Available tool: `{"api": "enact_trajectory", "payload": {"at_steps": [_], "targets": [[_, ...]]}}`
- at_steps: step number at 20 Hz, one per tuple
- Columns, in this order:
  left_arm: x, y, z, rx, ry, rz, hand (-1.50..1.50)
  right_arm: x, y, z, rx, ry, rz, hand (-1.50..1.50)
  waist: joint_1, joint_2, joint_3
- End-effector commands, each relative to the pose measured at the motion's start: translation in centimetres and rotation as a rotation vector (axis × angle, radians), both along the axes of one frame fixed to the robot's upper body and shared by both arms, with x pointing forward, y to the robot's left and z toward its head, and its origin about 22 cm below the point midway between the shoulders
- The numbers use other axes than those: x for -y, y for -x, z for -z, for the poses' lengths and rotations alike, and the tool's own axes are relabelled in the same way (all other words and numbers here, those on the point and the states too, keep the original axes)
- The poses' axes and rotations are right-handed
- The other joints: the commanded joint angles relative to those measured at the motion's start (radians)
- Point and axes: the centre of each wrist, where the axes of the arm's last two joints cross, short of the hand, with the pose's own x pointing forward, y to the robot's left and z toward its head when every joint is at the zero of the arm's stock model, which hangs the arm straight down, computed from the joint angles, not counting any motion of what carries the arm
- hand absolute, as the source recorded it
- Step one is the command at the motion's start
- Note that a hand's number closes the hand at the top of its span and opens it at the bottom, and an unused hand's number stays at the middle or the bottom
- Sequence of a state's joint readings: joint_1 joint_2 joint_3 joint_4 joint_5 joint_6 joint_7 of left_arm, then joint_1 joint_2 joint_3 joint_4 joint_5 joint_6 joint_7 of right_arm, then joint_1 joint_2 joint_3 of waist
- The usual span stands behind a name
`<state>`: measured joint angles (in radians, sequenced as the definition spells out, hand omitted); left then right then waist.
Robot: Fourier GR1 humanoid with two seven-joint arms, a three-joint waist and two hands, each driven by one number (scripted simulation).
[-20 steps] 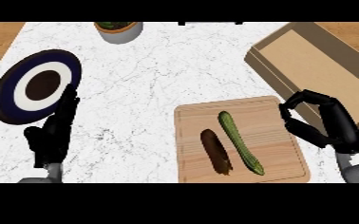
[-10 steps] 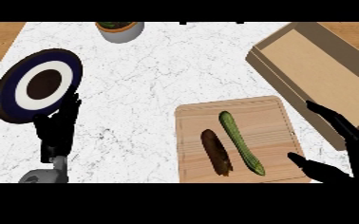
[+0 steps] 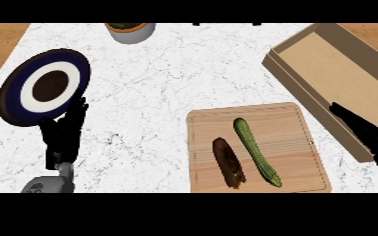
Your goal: Pick the squash from the cutting board and place it in the cardboard box
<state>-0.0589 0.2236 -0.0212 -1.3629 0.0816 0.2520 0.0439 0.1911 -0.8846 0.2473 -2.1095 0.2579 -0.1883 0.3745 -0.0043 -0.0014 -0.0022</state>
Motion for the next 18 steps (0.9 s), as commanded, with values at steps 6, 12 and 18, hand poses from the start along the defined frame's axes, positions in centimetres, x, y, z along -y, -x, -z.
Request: {"api": "enact_trajectory", "payload": {"at_steps": [6, 12, 18], "targets": [[1.1, -2.0, -0.3, 0.005, -0.015, 0.007, 0.0, -4.6, -0.6, -1.0, -0.214, 0.152, -0.005, -1.5, 0.009, 0.003, 0.001], [-0.4, -1.1, 0.1, -0.007, -0.004, 0.003, 0.0, -7.9, -1.5, -1.3, -0.34, 0.226, 0.037, -1.5, 0.011, 0.002, 0.001], [1.7, -0.2, 0.7, -0.007, 0.016, 0.024, 0.0, -10.0, -2.3, 0.6, -0.369, 0.182, 0.051, -1.5, 0.006, 0.001, 0.002]]}}
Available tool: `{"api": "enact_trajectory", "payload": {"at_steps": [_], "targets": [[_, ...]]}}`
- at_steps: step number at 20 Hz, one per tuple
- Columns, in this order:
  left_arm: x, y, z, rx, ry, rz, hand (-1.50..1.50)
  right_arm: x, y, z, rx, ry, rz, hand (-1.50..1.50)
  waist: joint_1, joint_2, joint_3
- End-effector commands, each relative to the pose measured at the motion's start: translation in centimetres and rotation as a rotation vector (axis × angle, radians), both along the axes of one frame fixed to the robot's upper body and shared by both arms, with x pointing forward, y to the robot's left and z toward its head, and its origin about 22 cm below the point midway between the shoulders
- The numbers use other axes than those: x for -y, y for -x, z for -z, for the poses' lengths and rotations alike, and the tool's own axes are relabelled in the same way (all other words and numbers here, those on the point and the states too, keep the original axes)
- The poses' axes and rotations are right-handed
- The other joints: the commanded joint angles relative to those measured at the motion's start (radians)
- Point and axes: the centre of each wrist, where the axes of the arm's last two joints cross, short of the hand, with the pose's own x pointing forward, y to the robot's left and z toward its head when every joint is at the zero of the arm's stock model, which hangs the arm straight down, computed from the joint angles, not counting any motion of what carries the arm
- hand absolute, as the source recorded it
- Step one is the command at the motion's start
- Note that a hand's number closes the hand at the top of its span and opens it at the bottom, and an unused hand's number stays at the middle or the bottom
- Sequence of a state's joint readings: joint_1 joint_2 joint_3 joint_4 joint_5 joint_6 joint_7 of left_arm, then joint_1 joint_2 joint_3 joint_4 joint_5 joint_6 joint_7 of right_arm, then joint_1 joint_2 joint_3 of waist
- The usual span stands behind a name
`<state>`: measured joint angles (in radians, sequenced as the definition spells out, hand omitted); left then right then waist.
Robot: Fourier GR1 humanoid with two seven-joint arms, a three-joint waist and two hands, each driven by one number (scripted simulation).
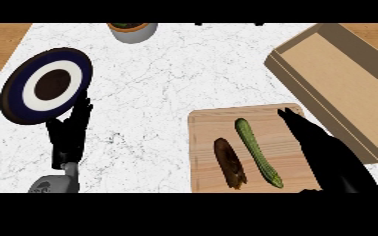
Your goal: Pick the squash from the cutting board and place it in the cardboard box
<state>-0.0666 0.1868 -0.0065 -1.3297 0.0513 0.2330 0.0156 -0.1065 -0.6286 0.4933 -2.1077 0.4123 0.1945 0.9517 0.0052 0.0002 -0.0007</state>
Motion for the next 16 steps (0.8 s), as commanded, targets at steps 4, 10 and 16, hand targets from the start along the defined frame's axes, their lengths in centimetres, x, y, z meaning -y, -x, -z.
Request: {"api": "enact_trajectory", "payload": {"at_steps": [4, 10, 16], "targets": [[0.0, -0.2, -0.8, -0.004, -0.007, -0.002, 0.0, -2.4, -0.4, 0.0, -0.035, 0.005, 0.031, -1.5, -0.005, -0.001, 0.0], [-0.3, 0.1, 0.8, -0.008, -0.005, -0.012, 0.0, -5.6, -1.1, 1.4, -0.065, 0.072, 0.057, -1.5, -0.003, -0.001, 0.0], [2.7, -1.6, -1.9, 0.007, 0.01, -0.002, 0.0, -4.8, -1.6, 2.3, -0.074, 0.071, 0.094, -1.5, -0.005, -0.001, 0.001]]}}
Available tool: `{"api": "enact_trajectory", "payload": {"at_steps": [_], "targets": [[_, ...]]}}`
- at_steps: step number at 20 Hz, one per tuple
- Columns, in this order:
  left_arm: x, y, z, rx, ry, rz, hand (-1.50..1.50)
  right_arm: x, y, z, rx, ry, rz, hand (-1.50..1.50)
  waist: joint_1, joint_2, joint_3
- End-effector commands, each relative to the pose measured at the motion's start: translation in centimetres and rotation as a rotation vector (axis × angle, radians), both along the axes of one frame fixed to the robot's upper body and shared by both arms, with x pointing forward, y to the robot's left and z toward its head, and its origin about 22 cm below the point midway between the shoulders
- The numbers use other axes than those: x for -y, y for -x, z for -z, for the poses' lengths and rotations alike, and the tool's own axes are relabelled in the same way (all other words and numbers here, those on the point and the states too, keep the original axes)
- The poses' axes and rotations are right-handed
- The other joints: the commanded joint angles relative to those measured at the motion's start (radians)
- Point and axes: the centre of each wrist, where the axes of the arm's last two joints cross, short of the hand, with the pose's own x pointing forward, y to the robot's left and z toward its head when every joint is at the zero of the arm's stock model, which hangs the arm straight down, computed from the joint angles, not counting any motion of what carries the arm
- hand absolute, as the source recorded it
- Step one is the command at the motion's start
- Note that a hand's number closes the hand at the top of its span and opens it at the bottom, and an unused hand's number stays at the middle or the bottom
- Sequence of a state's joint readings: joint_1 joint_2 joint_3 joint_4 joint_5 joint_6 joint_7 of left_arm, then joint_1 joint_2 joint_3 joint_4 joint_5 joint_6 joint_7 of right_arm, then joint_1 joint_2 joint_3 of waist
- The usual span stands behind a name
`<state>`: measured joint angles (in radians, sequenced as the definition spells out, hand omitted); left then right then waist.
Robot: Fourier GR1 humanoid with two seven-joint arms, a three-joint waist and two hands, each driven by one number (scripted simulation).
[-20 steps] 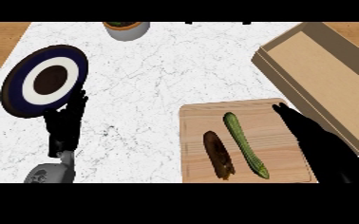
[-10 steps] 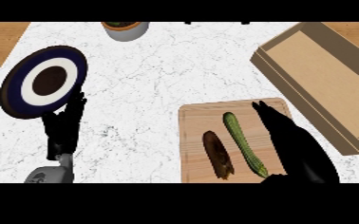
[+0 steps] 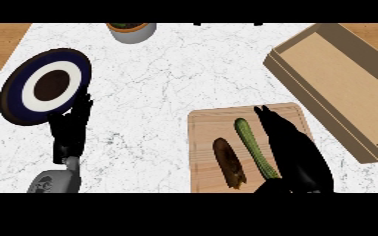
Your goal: Pick the squash from the cutting board and place it in the cardboard box
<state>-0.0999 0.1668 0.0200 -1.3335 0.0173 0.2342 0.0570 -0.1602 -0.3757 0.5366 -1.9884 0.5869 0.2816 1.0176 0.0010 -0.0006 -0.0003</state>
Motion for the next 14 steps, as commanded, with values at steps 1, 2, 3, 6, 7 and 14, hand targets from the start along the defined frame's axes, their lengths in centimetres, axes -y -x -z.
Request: {"api": "enact_trajectory", "payload": {"at_steps": [1, 2, 3, 6, 7, 14], "targets": [[-1.1, 0.7, 0.4, 0.008, 0.005, -0.01, 0.0, -2.0, -1.1, 0.6, -0.043, 0.046, 0.058, -1.5, 0.003, 0.0, 0.0], [-0.2, -0.1, 0.8, 0.021, 0.01, 0.01, 0.0, 0.0, -0.6, 0.1, -0.06, 0.069, 0.06, -1.5, -0.002, 0.0, 0.0], [-0.3, -0.3, -0.5, 0.006, -0.005, 0.006, 0.0, -1.1, -0.7, 0.8, -0.06, 0.041, 0.066, -1.5, 0.0, 0.0, 0.0], [-0.8, 1.2, 2.6, 0.008, 0.015, 0.006, 0.0, -1.4, -0.4, 2.3, -0.069, 0.068, 0.082, -1.5, -0.002, 0.001, 0.0], [0.6, 1.0, -0.3, 0.018, 0.015, -0.005, 0.0, -0.3, -1.1, 1.3, -0.083, 0.07, 0.082, -1.5, 0.001, -0.001, 0.0], [-1.3, -0.7, -0.3, 0.009, 0.002, 0.015, 0.0, -1.6, -3.5, 2.3, -0.099, 0.131, 0.085, -1.5, 0.002, 0.001, 0.0]]}}
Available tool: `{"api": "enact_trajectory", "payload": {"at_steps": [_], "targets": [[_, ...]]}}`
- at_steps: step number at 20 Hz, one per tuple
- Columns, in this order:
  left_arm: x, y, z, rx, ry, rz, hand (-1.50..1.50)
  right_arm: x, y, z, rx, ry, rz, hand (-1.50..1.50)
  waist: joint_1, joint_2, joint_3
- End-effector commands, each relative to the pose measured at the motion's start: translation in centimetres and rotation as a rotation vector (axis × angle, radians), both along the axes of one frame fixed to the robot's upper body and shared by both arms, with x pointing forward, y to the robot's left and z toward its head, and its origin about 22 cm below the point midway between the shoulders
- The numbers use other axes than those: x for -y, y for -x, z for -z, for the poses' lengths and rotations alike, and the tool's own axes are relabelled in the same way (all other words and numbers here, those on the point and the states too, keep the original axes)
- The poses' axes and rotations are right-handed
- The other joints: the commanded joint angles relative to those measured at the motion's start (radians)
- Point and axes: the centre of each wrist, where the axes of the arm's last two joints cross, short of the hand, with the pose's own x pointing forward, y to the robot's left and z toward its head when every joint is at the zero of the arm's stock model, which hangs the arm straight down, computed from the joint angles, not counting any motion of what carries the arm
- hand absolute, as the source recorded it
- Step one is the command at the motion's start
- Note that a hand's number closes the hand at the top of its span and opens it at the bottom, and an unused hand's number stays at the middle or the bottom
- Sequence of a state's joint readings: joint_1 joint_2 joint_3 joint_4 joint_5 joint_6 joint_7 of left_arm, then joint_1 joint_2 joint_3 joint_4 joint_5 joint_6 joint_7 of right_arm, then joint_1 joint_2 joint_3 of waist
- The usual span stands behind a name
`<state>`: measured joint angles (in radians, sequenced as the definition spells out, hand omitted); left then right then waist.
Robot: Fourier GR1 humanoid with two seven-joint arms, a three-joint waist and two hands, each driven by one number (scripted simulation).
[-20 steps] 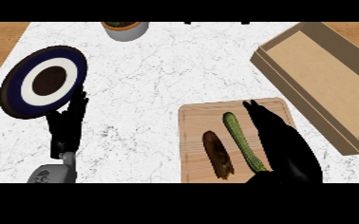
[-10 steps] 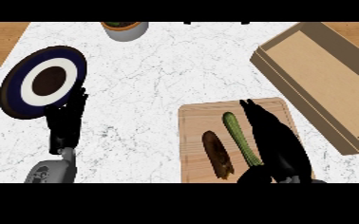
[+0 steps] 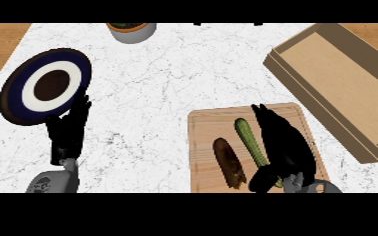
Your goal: Pick the squash from the cutting board and place it in the cardboard box
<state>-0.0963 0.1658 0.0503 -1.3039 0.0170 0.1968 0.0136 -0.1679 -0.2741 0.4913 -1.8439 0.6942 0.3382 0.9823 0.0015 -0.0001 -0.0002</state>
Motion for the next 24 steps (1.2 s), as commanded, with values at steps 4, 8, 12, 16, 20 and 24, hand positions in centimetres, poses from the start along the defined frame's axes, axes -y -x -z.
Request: {"api": "enact_trajectory", "payload": {"at_steps": [4, 8, 12, 16, 20, 24], "targets": [[0.5, -0.5, 1.0, -0.01, -0.01, -0.009, 0.0, 0.6, -1.1, 2.0, -0.065, 0.064, 0.043, -1.5, -0.002, 0.0, 0.0], [0.1, -0.4, 0.5, -0.008, 0.018, -0.006, 0.0, 0.8, -1.9, 3.2, -0.09, 0.081, 0.04, -1.5, -0.001, 0.0, 0.0], [-0.2, 0.5, 0.0, -0.022, -0.012, 0.0, 0.0, 1.2, -2.3, 2.5, -0.083, 0.071, 0.036, -1.5, 0.0, 0.0, 0.0], [-0.6, -0.2, 0.3, -0.007, 0.002, -0.016, 0.0, 0.0, -3.0, 4.4, -0.085, 0.076, 0.023, -1.5, -0.001, 0.0, 0.0], [1.2, 1.6, 0.0, 0.001, 0.003, -0.008, 0.0, 0.7, -3.8, 5.8, -0.086, 0.071, 0.034, -1.5, 0.002, 0.0, 0.0], [0.1, -0.7, -1.2, -0.006, -0.001, -0.015, 0.0, -0.2, -2.2, 5.3, -0.065, 0.053, 0.023, -1.5, -0.002, 0.0, 0.0]]}}
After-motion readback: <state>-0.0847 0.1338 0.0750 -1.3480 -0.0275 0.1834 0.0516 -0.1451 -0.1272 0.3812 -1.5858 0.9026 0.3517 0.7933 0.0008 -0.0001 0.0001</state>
